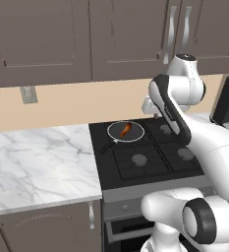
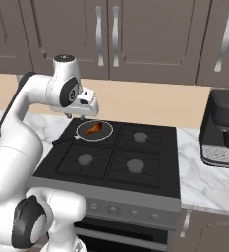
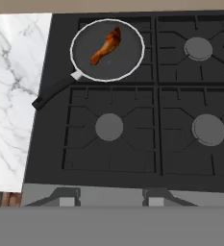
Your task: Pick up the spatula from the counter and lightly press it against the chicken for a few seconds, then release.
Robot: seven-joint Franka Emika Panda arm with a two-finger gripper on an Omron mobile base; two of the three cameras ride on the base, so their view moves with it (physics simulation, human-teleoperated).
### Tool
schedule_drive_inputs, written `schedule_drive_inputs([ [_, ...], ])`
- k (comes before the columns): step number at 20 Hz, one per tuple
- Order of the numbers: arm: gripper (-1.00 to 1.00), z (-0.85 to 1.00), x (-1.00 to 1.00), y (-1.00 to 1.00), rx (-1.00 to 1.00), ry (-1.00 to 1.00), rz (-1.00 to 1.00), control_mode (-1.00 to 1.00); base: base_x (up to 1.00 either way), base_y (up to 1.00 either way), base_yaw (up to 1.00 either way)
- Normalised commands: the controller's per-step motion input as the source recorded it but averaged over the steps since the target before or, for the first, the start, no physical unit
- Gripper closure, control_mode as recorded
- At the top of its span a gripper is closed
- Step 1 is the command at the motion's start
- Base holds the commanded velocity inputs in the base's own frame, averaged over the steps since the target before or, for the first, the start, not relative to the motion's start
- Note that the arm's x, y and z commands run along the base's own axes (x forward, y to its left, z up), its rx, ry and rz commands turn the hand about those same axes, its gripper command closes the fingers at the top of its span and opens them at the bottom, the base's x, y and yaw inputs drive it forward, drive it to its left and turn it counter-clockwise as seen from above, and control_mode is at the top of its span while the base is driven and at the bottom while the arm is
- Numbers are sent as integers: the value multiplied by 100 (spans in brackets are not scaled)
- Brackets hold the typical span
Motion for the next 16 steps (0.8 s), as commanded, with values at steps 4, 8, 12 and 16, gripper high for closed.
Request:
schedule_drive_inputs([
  [4,-100,0,-4,0,0,-4,0,-100,0,0,0],
  [8,-100,0,-2,2,0,-1,0,-100,0,0,0],
  [12,-100,0,-21,-1,0,-6,0,-100,0,0,0],
  [16,-100,0,-44,-34,1,-10,-3,-100,0,0,0],
])
